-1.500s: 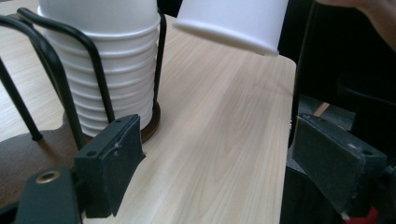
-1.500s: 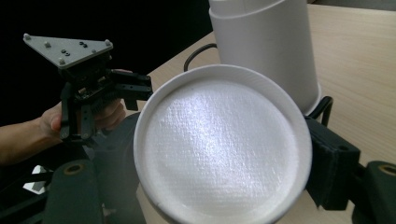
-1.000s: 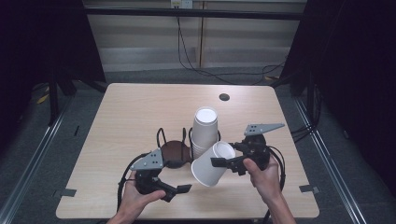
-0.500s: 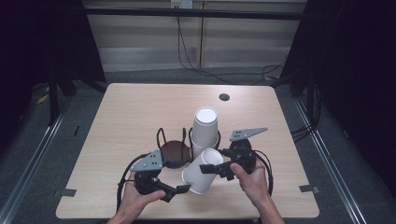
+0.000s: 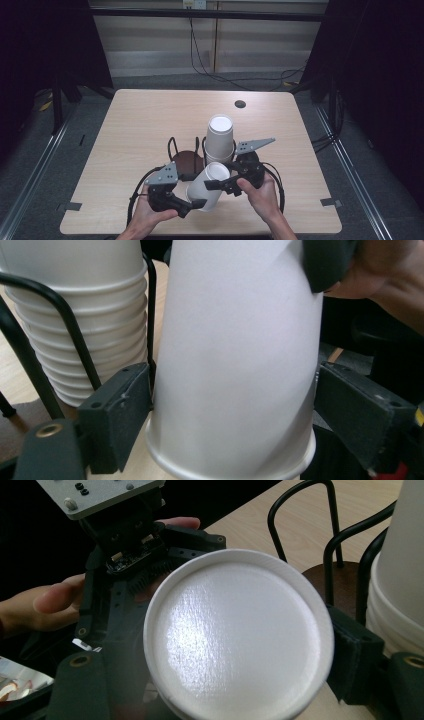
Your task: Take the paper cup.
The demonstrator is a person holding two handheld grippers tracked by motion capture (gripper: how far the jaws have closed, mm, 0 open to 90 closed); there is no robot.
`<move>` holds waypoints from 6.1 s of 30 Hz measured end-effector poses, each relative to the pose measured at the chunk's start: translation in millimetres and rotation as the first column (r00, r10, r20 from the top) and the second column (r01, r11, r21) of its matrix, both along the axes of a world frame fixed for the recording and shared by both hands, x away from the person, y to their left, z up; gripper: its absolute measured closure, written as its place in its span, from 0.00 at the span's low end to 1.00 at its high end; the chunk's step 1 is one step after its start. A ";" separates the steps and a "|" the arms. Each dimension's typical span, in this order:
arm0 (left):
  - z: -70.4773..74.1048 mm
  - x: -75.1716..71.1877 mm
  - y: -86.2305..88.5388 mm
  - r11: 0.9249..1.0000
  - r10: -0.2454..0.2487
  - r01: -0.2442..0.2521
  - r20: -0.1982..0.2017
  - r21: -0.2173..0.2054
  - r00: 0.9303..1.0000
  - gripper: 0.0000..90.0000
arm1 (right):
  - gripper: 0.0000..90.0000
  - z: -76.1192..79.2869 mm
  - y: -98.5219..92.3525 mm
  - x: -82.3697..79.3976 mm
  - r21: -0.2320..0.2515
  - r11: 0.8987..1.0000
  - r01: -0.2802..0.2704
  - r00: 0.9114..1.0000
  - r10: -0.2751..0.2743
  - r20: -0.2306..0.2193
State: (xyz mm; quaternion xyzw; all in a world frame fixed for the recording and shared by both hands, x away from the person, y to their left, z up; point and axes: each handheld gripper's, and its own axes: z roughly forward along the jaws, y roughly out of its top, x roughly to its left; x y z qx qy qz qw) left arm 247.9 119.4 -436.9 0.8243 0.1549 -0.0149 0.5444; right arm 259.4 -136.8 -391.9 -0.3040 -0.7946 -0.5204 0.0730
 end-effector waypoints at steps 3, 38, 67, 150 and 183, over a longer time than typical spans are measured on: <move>-1.5 -0.3 -2.2 1.000 0.005 -0.005 0.000 0.020 1.000 0.13 | 0.28 -1.1 1.7 0.3 0.008 1.000 -0.006 1.000 0.006 -0.007; -10.9 -2.6 -14.0 0.994 -0.031 0.035 -0.037 0.100 0.999 0.17 | 0.26 -4.0 6.1 0.1 0.039 0.999 -0.017 0.999 0.019 -0.043; 11.8 2.9 17.1 0.986 -0.006 0.011 -0.033 0.165 0.999 0.19 | 0.15 -2.2 -6.6 -2.3 0.094 0.995 -0.030 0.999 0.028 0.015; 8.3 -14.4 -14.8 0.722 -0.257 0.243 -0.074 0.648 0.963 0.19 | 0.21 -33.8 42.3 -9.0 -0.411 0.824 -0.391 0.921 0.352 -0.169; 4.1 -18.1 -17.7 0.766 -0.273 0.244 -0.043 0.595 0.961 0.14 | 0.27 -32.9 40.8 -4.4 -0.340 0.832 -0.438 0.898 0.391 -0.201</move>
